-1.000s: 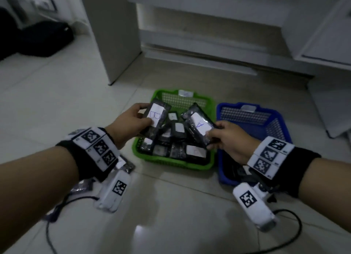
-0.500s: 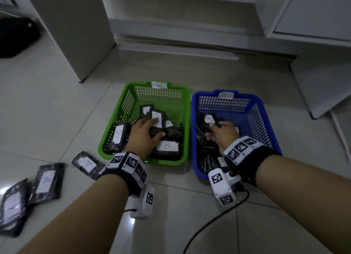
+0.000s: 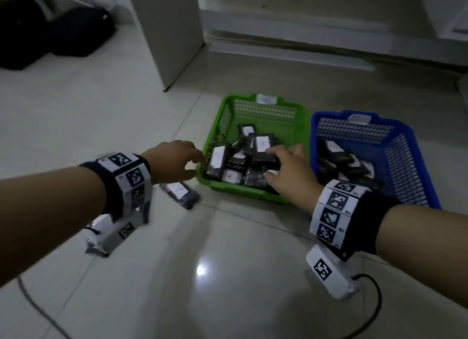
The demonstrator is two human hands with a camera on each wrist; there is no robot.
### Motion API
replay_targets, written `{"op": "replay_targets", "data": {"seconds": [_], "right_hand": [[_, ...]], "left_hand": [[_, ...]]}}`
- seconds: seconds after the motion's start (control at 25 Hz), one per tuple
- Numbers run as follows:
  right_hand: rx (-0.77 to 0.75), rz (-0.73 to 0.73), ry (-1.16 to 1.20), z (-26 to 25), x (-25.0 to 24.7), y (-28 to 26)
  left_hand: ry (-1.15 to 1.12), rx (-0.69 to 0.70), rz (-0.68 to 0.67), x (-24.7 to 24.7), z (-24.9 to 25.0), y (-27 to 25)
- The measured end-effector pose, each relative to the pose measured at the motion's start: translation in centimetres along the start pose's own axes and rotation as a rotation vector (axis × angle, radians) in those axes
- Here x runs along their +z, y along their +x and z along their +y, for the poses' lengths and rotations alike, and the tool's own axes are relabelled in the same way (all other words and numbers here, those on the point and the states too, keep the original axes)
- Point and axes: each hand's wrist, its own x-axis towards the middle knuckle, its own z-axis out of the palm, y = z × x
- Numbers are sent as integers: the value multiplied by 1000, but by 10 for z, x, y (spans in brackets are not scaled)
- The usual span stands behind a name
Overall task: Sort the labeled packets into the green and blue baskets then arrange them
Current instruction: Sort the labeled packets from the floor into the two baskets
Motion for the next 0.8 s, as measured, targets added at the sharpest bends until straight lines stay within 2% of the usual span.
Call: {"op": "replay_targets", "data": {"seconds": [0.08,0.2,0.32,0.44,0.52,0.64,0.72,0.8], "right_hand": [[-132,-95,-51,-38,34,-5],[-242,-207,-85,-75,90,-11],[-266,-261,-128,-97,151,2],[-196,-250,-246,-104,200,26],[-129,-247,-342,-101,220,39],[-107,-169,-399,-97,236,48],[-93,-101,-364,-96,240,48],[-3,-106,-210,-95,238,45]], "left_hand": [[-106,-106,5,8,-47,-38],[-255,-287,74,44,-102,-74],[-340,-440,161,93,-134,-84],[-306,-580,131,135,-147,-79],[-204,-592,85,151,-144,-71],[-205,-581,124,159,-142,-63],[-367,-595,159,156,-142,-61],[-569,-588,194,149,-140,-62]]}}
